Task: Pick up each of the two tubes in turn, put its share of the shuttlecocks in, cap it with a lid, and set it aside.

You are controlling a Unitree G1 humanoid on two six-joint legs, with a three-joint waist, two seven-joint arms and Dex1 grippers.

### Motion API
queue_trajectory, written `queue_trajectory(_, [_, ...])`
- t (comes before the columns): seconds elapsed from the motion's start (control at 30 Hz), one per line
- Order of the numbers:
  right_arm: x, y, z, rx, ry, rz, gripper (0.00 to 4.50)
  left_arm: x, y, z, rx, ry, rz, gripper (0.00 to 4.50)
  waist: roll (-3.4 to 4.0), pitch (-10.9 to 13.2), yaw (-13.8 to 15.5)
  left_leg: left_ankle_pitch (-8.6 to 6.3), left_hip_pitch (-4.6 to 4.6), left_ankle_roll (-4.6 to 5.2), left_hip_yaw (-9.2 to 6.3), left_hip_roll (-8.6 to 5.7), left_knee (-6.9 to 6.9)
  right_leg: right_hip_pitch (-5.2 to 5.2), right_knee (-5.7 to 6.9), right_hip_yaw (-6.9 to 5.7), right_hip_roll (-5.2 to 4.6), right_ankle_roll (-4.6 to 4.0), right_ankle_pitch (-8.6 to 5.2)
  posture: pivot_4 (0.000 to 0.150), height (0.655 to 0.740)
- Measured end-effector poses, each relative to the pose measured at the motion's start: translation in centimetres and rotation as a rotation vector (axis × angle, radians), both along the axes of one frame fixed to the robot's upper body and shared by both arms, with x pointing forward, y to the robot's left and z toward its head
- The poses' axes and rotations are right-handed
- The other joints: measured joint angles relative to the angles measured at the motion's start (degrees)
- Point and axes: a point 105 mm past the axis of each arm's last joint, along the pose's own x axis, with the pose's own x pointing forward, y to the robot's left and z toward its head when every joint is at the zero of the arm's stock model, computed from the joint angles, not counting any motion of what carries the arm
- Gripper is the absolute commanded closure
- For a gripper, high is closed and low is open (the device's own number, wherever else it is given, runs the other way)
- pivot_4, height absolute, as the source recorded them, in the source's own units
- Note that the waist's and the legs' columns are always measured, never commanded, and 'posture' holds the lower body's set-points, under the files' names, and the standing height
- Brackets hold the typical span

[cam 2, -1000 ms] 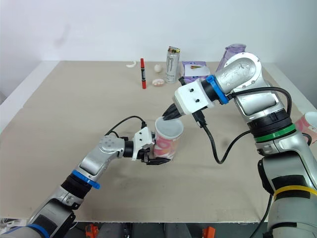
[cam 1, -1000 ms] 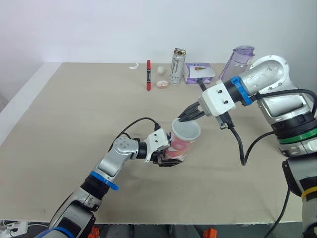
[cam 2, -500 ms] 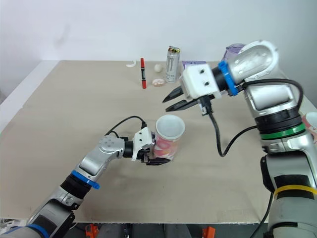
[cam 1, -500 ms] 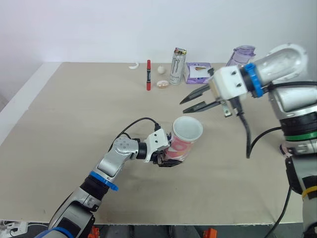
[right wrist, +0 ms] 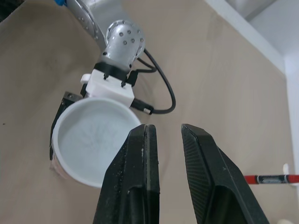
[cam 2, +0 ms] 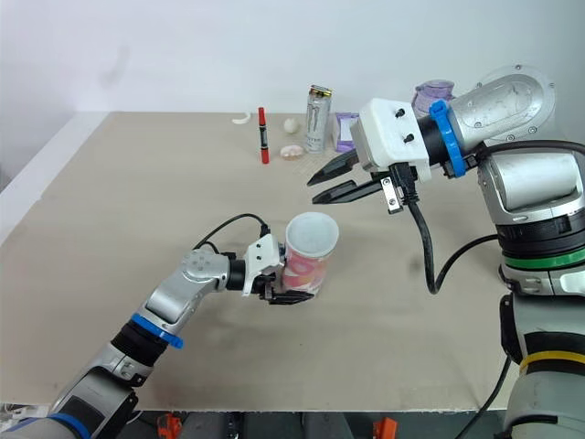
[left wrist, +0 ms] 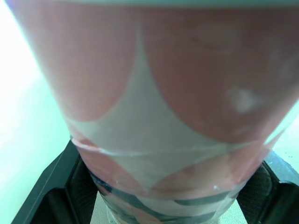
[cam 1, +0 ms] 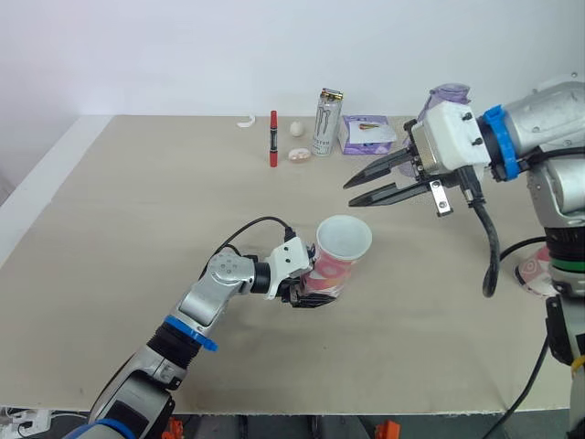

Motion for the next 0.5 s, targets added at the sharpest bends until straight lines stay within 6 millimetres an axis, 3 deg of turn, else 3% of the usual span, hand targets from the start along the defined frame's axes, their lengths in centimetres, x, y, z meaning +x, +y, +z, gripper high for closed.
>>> queue_trajectory(0.5, [0.39,-0.27,-0.47,-0.011,0.015,-0.031,3.43,-0.1,0.01,-0.01,0.001,-0.002,-0.002,0.89,0.0,0.0,0.0,0.0,0.0,0.0,0.0,0.0,0.0,0.0,0.0,0.0,0.0,0.0,0.0,0.15,0.74])
